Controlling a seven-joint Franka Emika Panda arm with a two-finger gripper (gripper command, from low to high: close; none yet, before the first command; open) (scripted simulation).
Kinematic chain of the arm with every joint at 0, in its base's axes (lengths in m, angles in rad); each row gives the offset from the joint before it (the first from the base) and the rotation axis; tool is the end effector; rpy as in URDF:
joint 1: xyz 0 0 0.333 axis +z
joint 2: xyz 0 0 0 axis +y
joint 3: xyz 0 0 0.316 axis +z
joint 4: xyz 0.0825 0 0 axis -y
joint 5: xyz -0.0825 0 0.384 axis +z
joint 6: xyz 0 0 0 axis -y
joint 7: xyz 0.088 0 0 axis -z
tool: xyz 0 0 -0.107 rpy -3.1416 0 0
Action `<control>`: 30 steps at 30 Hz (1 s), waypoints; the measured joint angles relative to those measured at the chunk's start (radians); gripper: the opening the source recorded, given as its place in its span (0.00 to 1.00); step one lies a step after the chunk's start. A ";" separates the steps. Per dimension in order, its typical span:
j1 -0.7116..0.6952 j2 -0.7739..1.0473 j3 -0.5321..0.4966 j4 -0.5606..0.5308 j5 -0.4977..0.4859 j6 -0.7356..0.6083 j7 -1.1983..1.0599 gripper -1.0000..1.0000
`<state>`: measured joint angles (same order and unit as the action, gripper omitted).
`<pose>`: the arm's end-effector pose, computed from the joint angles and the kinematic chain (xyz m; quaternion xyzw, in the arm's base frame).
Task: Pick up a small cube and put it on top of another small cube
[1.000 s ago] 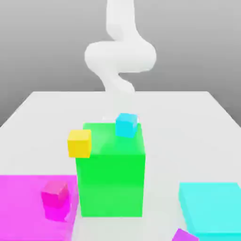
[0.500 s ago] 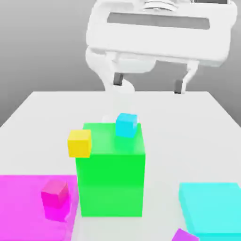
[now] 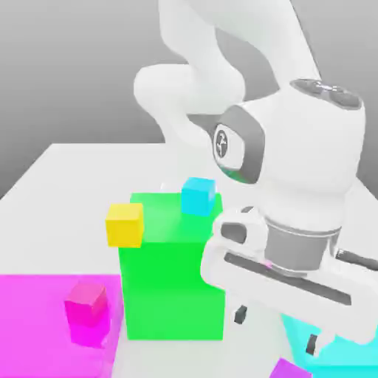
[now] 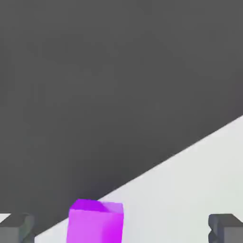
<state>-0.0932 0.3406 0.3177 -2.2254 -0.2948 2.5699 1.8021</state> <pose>0.5361 0.1288 0.2288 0.7803 -0.6245 0.0331 0.0019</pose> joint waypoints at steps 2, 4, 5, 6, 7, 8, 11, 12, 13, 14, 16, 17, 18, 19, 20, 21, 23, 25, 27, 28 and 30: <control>0.010 0.058 0.006 0.003 0.021 0.028 0.030 0.50; 0.031 0.128 -0.016 0.017 0.003 0.075 0.059 0.50; 0.045 0.165 -0.033 0.025 -0.012 0.103 0.072 0.50; 0.061 0.203 -0.052 0.034 -0.028 0.131 0.084 0.50; 0.069 0.222 -0.062 0.039 -0.037 0.145 0.092 0.00; 0.069 0.222 -0.062 0.039 -0.037 0.145 0.092 0.00; 0.069 0.222 -0.062 0.039 -0.036 0.148 0.092 0.00; 0.069 0.223 -0.062 0.039 -0.036 0.148 0.092 0.00; 0.074 0.232 -0.067 0.041 -0.041 0.155 0.095 0.00; 0.068 0.218 -0.060 0.037 -0.033 0.144 0.090 0.00; 0.046 0.159 -0.031 0.023 -0.002 0.100 0.068 0.00; 0.035 0.123 -0.017 0.014 0.017 0.074 0.054 0.00; 0.024 0.088 -0.006 0.010 0.029 0.049 0.034 0.00; 0.010 0.055 -0.008 0.011 0.028 0.027 0.008 0.00; -0.008 0.025 -0.013 0.007 0.025 0.007 -0.016 0.00; -0.028 -0.005 -0.023 0.001 0.024 -0.012 -0.041 0.00; -0.069 -0.063 -0.046 -0.017 0.027 -0.048 -0.091 0.00; -0.111 -0.122 -0.071 -0.038 0.036 -0.081 -0.144 0.00; -0.150 -0.185 -0.100 -0.061 0.053 -0.113 -0.200 0.00; -0.174 -0.216 -0.115 -0.076 0.067 -0.127 -0.228 0.00; -0.237 -0.278 -0.150 -0.113 0.108 -0.149 -0.282 0.00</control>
<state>-0.3306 0.0626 0.1681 -2.3385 -0.1864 2.4214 1.5203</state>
